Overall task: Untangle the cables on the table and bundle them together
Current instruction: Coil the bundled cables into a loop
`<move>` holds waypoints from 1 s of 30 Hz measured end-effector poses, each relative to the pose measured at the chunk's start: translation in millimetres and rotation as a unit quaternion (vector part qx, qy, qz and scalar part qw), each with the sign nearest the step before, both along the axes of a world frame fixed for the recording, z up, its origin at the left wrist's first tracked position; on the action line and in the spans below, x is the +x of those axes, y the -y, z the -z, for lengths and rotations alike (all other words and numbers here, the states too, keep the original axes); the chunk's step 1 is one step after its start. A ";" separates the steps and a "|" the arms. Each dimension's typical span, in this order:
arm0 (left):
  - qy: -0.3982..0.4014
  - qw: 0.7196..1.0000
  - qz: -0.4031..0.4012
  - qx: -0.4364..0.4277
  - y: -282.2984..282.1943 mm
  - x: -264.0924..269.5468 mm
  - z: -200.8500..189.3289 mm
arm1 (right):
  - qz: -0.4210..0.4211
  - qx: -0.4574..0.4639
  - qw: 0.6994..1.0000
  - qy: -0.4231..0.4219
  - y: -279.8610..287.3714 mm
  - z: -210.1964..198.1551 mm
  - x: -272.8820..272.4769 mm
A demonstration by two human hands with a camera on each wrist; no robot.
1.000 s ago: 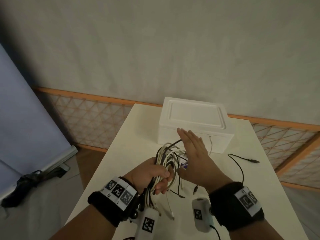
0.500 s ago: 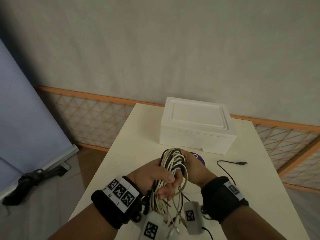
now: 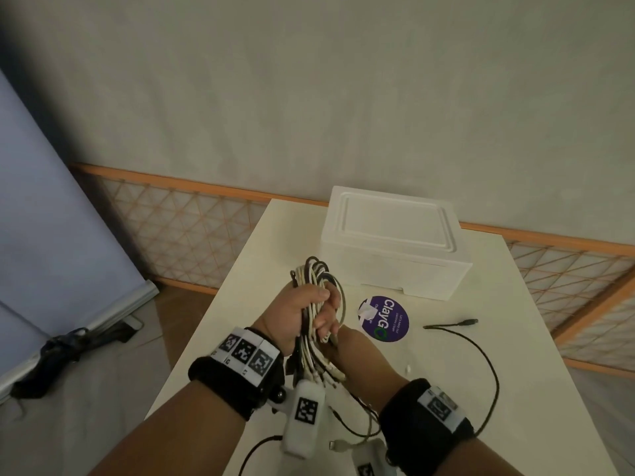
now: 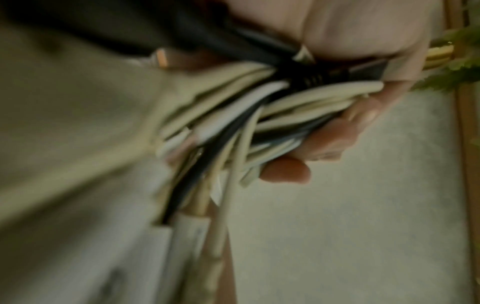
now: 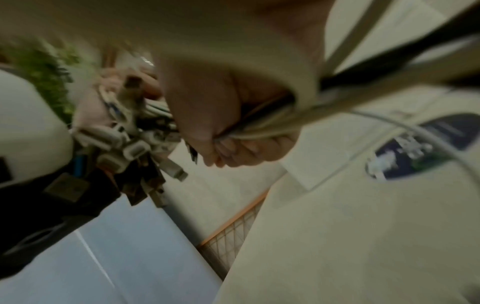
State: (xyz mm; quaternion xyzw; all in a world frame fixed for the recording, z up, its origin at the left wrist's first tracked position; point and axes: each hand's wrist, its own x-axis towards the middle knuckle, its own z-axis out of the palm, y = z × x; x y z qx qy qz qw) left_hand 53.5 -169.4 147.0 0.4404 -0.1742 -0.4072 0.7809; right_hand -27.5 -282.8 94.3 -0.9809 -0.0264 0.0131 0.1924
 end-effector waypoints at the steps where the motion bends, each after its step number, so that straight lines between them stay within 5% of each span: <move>1: -0.005 1.000 -0.013 0.002 0.4 -0.9 2.1 | -0.018 -0.005 1.000 -0.016 2.8 0.6 -0.3; 19: -0.009 0.963 -0.241 0.123 29.1 -9.4 17.8 | -0.021 -0.125 0.987 -0.103 6.0 -22.1 -8.9; 26: 0.155 0.919 -0.262 0.252 22.8 -6.7 35.7 | -0.008 -0.203 0.974 -0.104 7.1 -23.3 -18.0; 30: 0.272 0.877 -0.204 0.340 15.3 -3.8 39.9 | -0.023 -0.240 0.967 -0.082 5.7 -33.4 -22.3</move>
